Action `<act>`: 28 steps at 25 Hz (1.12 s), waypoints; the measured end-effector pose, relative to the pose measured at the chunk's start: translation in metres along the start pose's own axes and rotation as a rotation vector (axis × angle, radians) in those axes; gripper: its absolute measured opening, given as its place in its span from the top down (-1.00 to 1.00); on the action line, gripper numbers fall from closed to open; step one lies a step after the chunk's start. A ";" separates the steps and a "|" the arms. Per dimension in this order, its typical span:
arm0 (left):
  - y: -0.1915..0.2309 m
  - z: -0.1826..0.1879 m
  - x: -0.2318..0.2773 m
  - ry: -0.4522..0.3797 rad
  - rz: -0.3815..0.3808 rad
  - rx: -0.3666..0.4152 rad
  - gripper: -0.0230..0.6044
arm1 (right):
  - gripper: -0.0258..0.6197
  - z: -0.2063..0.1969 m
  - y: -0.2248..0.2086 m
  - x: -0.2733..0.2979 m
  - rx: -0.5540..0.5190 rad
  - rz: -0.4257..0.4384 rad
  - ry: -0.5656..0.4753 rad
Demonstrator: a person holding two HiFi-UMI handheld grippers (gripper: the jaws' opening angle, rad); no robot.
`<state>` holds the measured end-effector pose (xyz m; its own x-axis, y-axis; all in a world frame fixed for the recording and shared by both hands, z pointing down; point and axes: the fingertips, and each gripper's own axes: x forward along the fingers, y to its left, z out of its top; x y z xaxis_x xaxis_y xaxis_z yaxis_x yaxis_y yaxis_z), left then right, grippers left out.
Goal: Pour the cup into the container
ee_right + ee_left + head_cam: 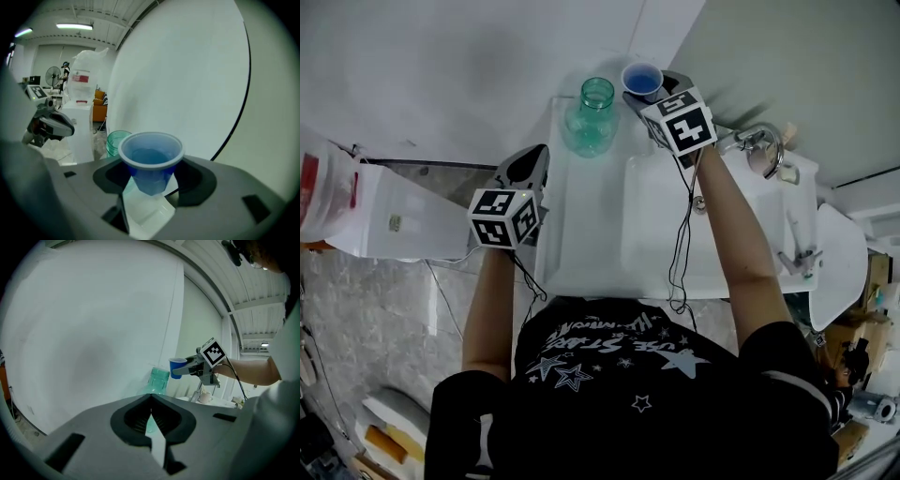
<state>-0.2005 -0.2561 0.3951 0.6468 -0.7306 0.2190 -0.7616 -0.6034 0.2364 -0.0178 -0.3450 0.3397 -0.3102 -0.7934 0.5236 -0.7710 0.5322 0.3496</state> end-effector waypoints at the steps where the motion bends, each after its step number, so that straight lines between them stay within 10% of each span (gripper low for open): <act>1: 0.002 0.000 0.000 -0.001 0.001 -0.001 0.89 | 0.06 0.001 0.001 0.003 -0.027 -0.008 0.008; 28: 0.010 -0.009 0.011 -0.011 -0.018 -0.062 0.89 | 0.07 0.012 0.009 0.026 -0.548 -0.028 0.155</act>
<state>-0.2002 -0.2673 0.4086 0.6593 -0.7237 0.2040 -0.7459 -0.5955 0.2983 -0.0395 -0.3641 0.3467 -0.1768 -0.7785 0.6022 -0.3635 0.6202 0.6951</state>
